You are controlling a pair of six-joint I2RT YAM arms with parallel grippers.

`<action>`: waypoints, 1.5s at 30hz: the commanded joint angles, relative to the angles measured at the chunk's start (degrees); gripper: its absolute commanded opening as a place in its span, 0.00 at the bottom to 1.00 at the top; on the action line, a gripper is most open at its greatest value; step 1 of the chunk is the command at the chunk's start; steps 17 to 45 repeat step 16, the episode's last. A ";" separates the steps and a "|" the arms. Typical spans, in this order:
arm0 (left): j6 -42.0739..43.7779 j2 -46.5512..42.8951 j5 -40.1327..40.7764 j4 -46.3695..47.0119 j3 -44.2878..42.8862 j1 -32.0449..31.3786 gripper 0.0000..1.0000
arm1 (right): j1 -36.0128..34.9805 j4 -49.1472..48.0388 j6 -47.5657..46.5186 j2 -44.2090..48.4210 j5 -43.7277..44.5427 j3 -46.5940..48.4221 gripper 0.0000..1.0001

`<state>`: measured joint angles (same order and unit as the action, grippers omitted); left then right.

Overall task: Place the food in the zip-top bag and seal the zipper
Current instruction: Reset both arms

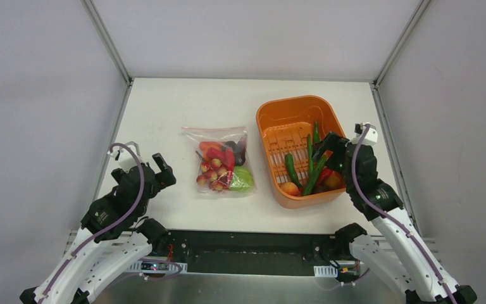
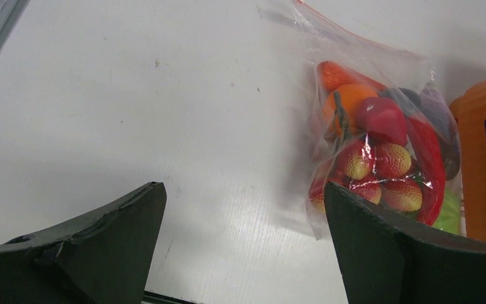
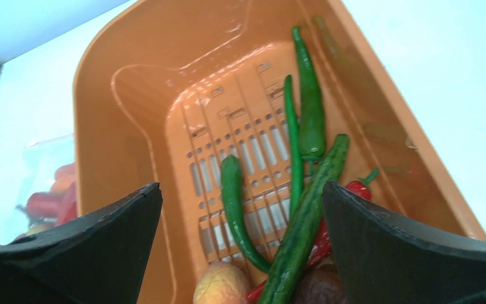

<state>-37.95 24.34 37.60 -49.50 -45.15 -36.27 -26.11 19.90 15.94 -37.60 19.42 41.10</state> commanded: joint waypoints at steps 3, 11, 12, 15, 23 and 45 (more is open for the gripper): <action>0.55 0.34 0.95 0.73 -0.12 0.41 0.99 | 0.75 -3.16 0.29 1.49 -9.37 0.91 1.00; 0.24 0.94 1.78 1.40 -0.06 0.41 0.99 | 0.84 -4.34 -1.38 4.42 -8.75 -0.34 1.00; 0.31 0.89 1.69 1.81 0.08 0.41 0.99 | 0.76 -4.40 -1.50 4.46 -8.96 -0.39 1.00; 1.27 0.88 1.13 3.02 0.47 0.41 0.99 | 0.79 -4.36 -1.59 4.31 -9.52 -0.45 1.00; 1.42 0.93 1.01 3.01 0.36 0.35 0.99 | 0.79 -4.40 -1.60 4.21 -9.56 -0.47 1.00; 1.42 0.93 1.01 3.01 0.36 0.35 0.99 | 0.79 -4.40 -1.60 4.21 -9.56 -0.47 1.00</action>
